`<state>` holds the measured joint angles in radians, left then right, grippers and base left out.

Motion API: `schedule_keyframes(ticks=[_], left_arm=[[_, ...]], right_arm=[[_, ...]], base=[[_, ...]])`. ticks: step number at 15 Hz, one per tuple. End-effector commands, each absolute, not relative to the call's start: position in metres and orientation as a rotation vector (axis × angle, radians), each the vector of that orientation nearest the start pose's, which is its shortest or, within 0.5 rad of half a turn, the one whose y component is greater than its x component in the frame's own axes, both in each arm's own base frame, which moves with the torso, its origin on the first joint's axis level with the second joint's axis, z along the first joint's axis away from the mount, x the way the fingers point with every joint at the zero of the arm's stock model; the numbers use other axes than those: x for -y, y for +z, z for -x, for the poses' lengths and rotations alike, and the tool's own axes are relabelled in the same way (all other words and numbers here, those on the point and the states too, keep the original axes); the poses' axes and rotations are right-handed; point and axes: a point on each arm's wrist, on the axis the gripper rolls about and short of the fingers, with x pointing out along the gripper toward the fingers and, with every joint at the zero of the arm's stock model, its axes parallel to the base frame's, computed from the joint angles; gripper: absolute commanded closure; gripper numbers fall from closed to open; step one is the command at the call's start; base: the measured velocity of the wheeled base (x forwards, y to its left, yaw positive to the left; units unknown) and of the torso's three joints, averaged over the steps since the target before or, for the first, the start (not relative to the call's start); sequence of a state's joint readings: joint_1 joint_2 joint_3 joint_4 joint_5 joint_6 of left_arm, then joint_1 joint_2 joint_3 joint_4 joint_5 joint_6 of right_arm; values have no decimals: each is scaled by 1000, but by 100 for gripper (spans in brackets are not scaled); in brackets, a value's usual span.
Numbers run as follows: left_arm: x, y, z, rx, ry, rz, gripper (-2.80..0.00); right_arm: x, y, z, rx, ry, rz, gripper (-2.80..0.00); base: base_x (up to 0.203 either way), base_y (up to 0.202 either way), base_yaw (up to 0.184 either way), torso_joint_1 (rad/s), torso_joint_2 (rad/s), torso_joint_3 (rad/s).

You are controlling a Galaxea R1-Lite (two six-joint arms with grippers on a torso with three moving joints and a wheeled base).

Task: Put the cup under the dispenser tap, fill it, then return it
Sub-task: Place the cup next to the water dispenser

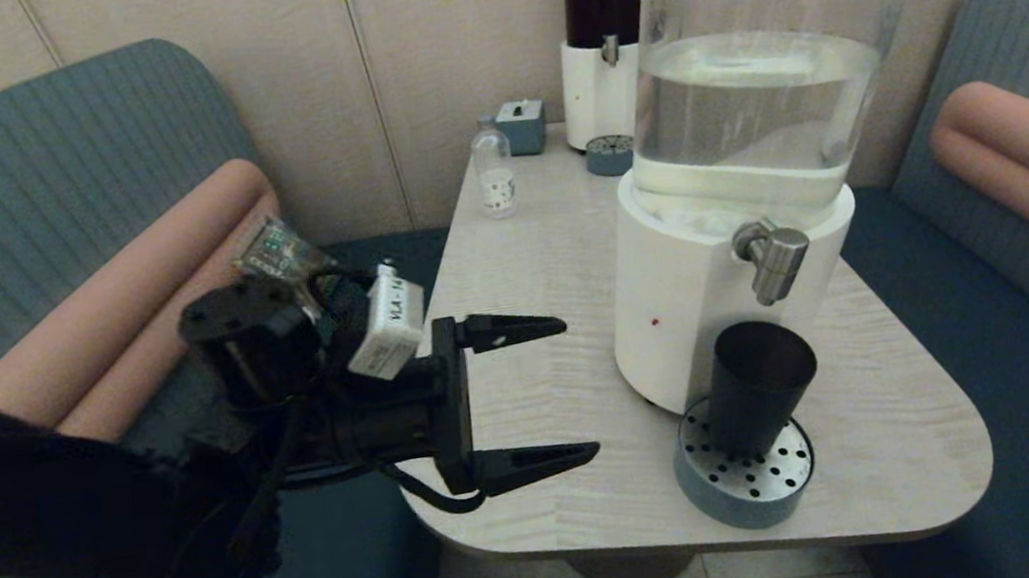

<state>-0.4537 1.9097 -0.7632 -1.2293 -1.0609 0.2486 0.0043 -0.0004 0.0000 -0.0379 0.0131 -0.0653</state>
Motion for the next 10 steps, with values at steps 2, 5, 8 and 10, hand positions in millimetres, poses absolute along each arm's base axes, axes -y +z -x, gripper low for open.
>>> schedule_keyframes(ticks=[2,5,8,10], left_arm=[[198,121,-312,201,-1575,-192,-280],[214,111,-325,190,-1591,-170,-280],[230,103,-331,191,-1593,-162,-280],[251,102,-333,204,-1582,-120,-280]], right_arm=[[0,76,22,27,18,66,0],[0,76,22,27,18,66,0],[0,76,22,27,18,66,0],[0,76,22,27,18,66,0]], base=[[0,0,0,0,0,0],[0,0,0,0,0,0],[0,0,0,0,0,0],[0,0,0,0,0,0]])
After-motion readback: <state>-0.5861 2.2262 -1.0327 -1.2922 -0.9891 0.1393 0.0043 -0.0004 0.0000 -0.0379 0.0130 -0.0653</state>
